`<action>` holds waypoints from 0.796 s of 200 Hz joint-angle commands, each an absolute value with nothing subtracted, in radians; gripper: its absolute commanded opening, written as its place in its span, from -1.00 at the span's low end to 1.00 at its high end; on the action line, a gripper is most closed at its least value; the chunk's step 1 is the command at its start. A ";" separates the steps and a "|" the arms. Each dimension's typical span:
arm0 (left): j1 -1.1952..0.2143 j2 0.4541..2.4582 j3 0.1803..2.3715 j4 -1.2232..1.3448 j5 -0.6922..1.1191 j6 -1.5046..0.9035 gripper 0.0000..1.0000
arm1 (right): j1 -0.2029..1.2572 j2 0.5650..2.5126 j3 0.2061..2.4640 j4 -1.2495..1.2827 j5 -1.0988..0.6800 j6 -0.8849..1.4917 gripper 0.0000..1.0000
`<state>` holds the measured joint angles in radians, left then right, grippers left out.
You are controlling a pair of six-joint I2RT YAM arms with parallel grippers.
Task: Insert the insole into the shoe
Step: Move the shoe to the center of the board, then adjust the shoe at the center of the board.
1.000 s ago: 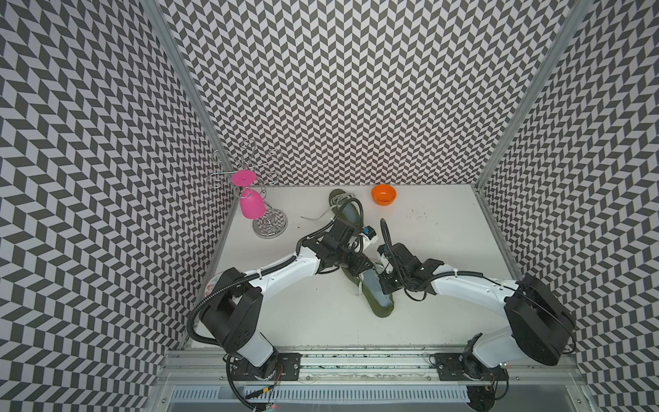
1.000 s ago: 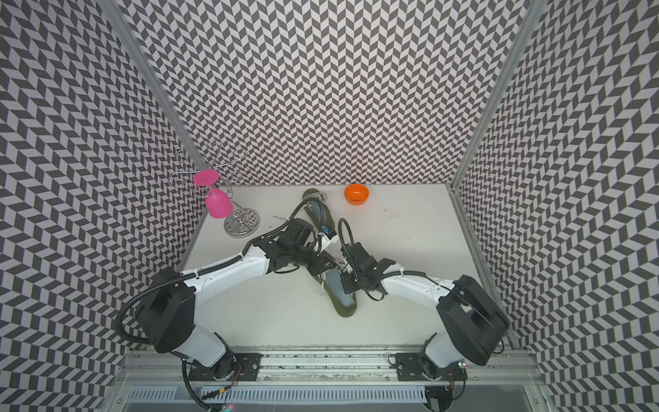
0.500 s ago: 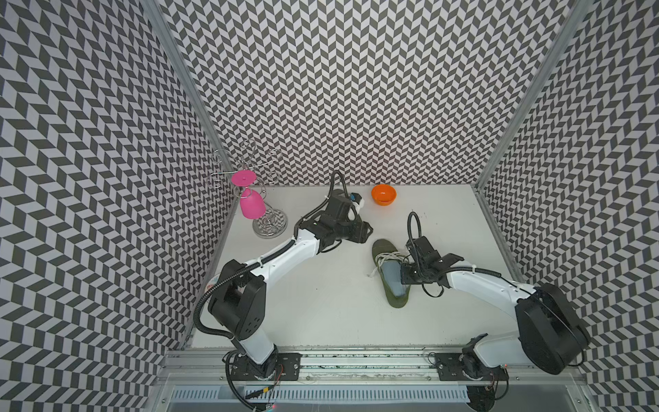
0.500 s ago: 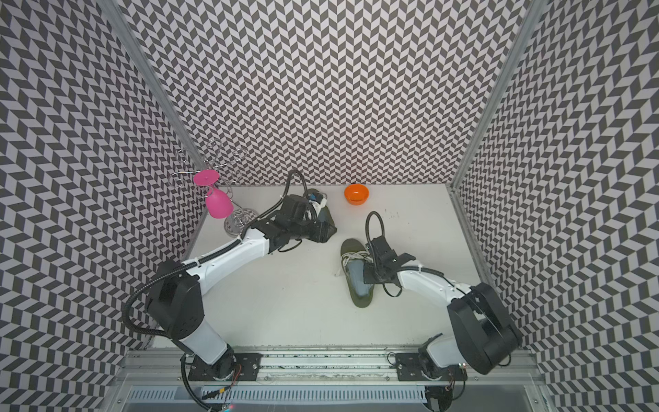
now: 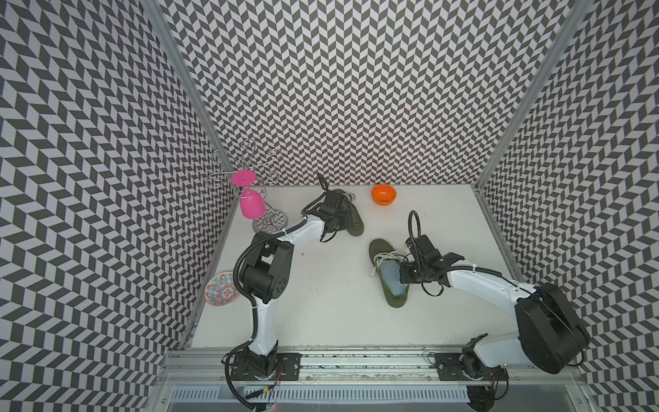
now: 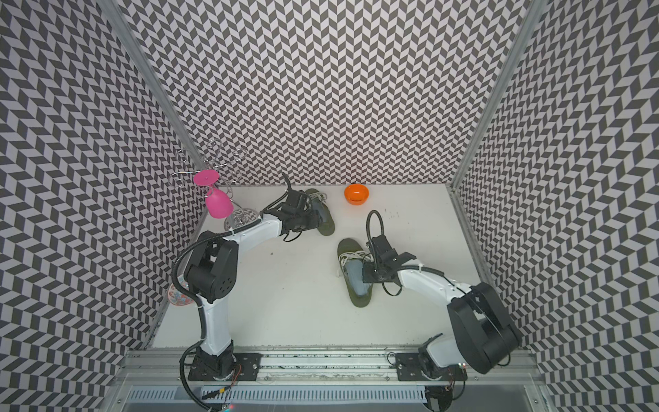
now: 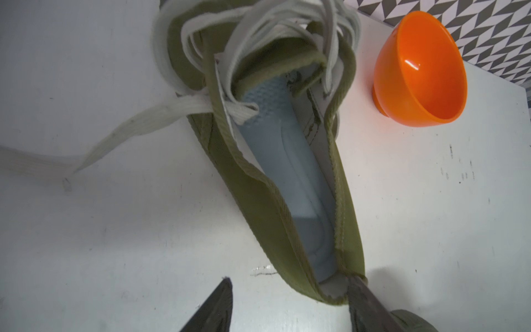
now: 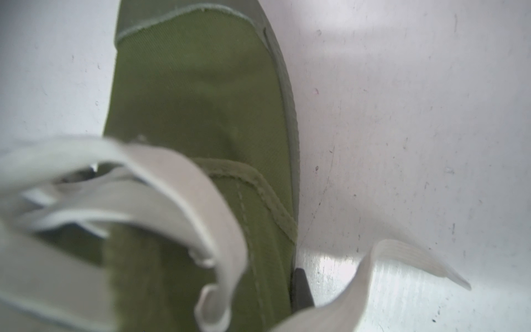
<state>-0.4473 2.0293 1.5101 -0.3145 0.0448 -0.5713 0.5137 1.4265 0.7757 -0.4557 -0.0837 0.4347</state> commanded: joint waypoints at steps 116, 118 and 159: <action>-0.389 2.068 1.558 -0.328 -0.114 -0.434 -0.89 | 0.510 1.450 0.869 -0.364 -0.099 0.433 -1.00; -0.385 2.059 1.547 -0.323 -0.113 -0.432 -0.90 | 0.511 1.452 0.870 -0.364 -0.098 0.433 -1.00; -0.348 1.941 1.396 -0.301 -0.033 -0.336 -0.96 | 0.512 1.537 0.940 -0.332 -0.107 0.466 -1.00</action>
<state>-0.3717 2.0117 1.4391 -0.3050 -0.0547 -0.4168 0.5137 1.4918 0.8654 -0.4400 -0.0971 0.4343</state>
